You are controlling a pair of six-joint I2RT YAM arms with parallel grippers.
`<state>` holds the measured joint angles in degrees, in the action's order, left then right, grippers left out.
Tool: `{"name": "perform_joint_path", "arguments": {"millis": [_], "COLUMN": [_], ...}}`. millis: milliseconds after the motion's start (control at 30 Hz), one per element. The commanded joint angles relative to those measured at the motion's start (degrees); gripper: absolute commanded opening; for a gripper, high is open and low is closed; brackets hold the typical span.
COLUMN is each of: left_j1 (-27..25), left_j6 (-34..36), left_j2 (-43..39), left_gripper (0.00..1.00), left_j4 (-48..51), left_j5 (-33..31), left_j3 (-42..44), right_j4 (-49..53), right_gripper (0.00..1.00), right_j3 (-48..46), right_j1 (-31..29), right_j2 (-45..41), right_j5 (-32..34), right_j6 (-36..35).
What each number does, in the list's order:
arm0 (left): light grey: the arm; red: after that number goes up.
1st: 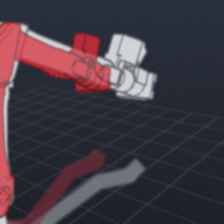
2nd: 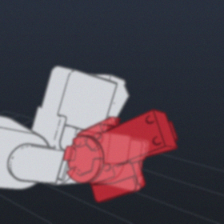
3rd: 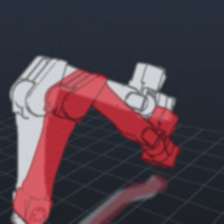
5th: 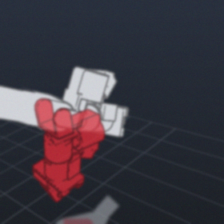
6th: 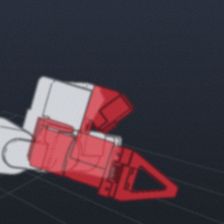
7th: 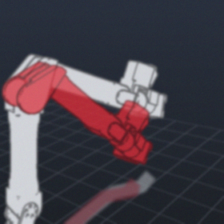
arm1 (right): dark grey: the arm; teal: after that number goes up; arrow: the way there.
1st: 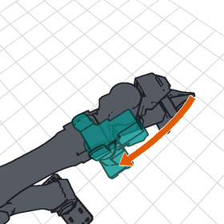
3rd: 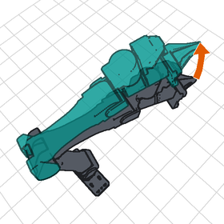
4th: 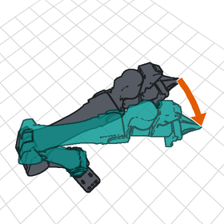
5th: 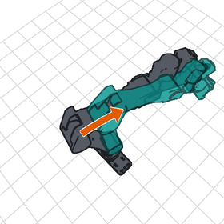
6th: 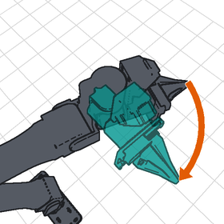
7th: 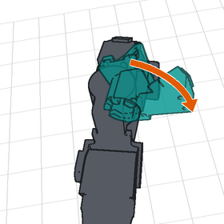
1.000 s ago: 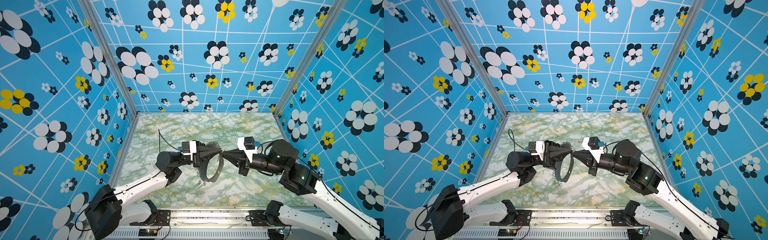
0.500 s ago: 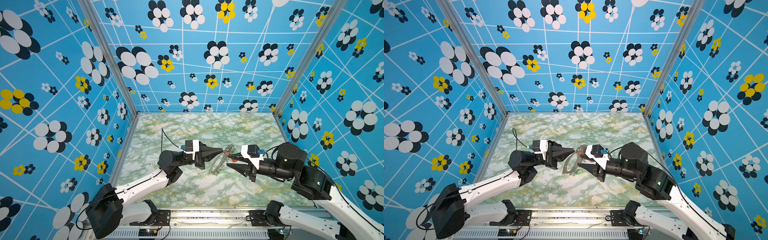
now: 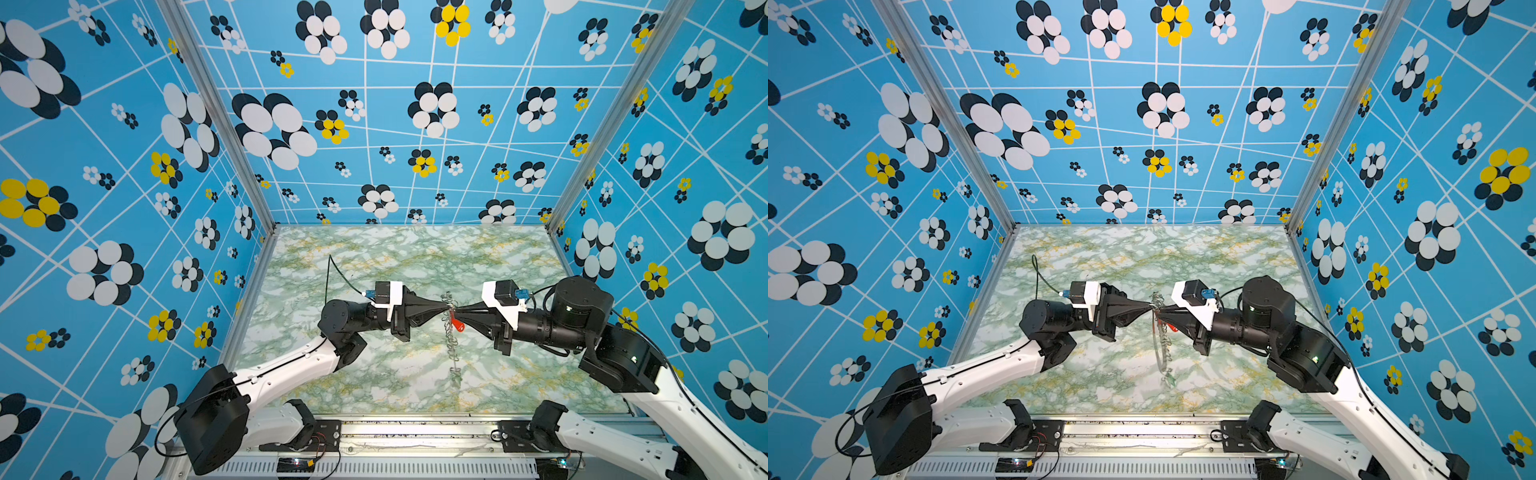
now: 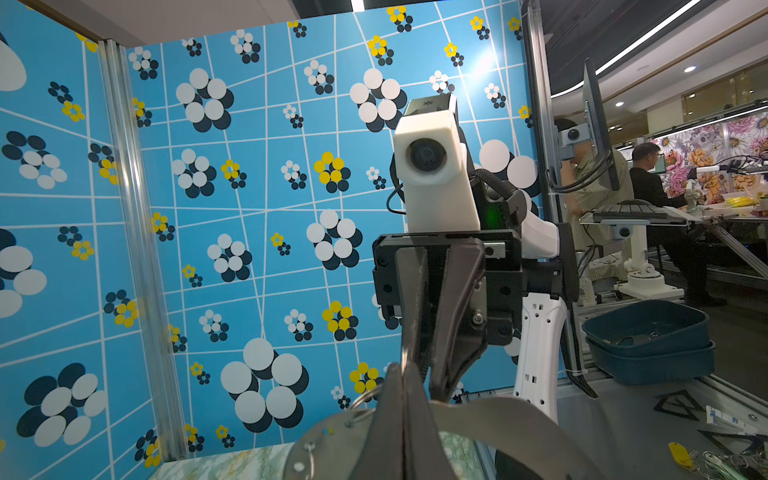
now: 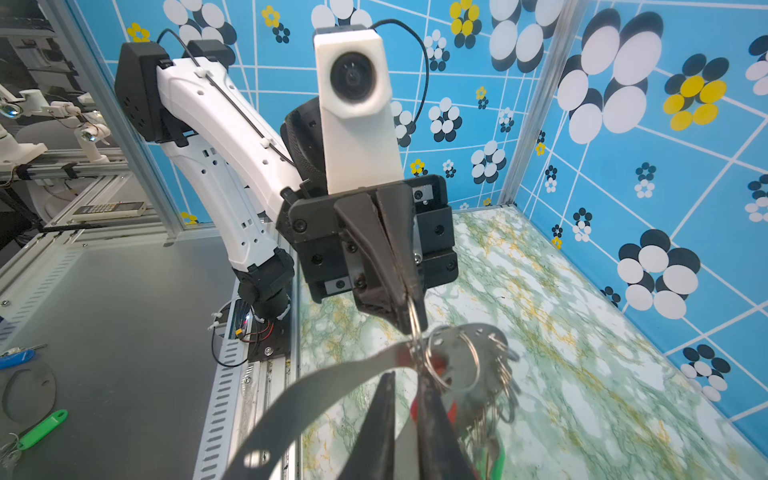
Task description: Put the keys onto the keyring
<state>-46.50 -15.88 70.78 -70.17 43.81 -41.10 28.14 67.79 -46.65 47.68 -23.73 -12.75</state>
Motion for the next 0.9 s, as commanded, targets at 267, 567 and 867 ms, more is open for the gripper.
{"name": "perform_joint_path", "arguments": {"millis": [267,567,867], "left_j1": [0.01,-0.01,-0.08], "left_j6": [-0.03,-1.79,-1.33], "left_j2": [-1.16,-0.34,-0.12], "left_gripper": [0.00,0.00,0.00], "left_j4": [-0.82,-0.82,0.12], "left_j5": [1.17,3.71,4.32], "left_j3": [-2.21,-3.37,-3.37], "right_j4": [0.14,-0.72,-2.53], "right_gripper": [0.28,0.29,0.21], "right_j3": [1.11,2.01,1.65], "right_j1": [0.58,1.13,1.21], "right_j2": [0.10,1.45,0.60], "right_j5": [0.39,-0.90,-4.07], "right_j6": [0.80,-0.20,0.66]}}
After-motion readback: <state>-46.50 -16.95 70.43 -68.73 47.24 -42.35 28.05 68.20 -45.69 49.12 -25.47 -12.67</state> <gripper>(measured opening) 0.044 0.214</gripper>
